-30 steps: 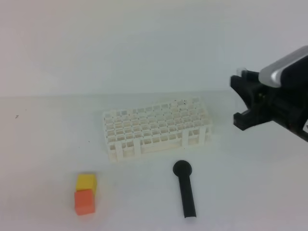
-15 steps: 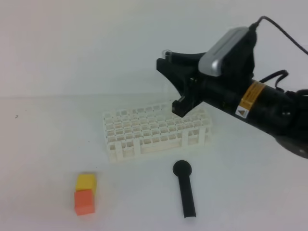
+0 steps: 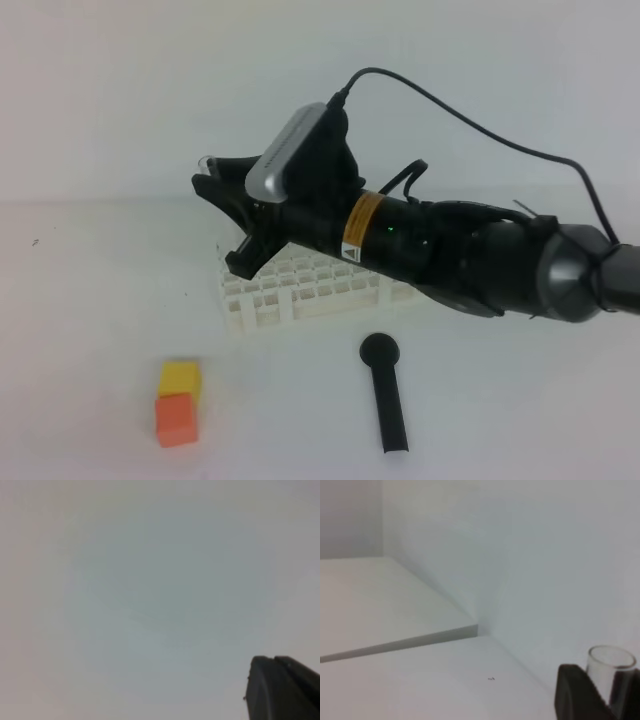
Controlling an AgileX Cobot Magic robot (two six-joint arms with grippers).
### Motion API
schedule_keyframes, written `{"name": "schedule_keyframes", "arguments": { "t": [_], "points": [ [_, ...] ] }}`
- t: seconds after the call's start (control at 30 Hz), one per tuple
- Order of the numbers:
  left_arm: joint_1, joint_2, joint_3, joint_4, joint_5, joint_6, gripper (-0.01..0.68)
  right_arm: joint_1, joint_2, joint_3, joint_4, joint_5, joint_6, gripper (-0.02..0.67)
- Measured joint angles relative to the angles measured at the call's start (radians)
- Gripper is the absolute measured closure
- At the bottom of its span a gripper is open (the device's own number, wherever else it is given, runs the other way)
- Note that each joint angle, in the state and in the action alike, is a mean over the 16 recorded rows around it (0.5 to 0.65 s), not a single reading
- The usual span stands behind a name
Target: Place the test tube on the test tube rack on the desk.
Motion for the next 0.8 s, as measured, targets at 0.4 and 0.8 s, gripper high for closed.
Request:
{"name": "schedule_keyframes", "arguments": {
  "t": [0.4, 0.8],
  "points": [
    [0.096, -0.004, -0.002, -0.016, 0.315, 0.256, 0.674, 0.026, 0.116, -0.088, 0.031, 0.025, 0.018, 0.522],
    [0.101, -0.004, 0.002, -0.075, 0.82, 0.432, 0.674, 0.033, 0.134, -0.094, 0.055, 0.023, 0.008, 0.522]
  ]
}}
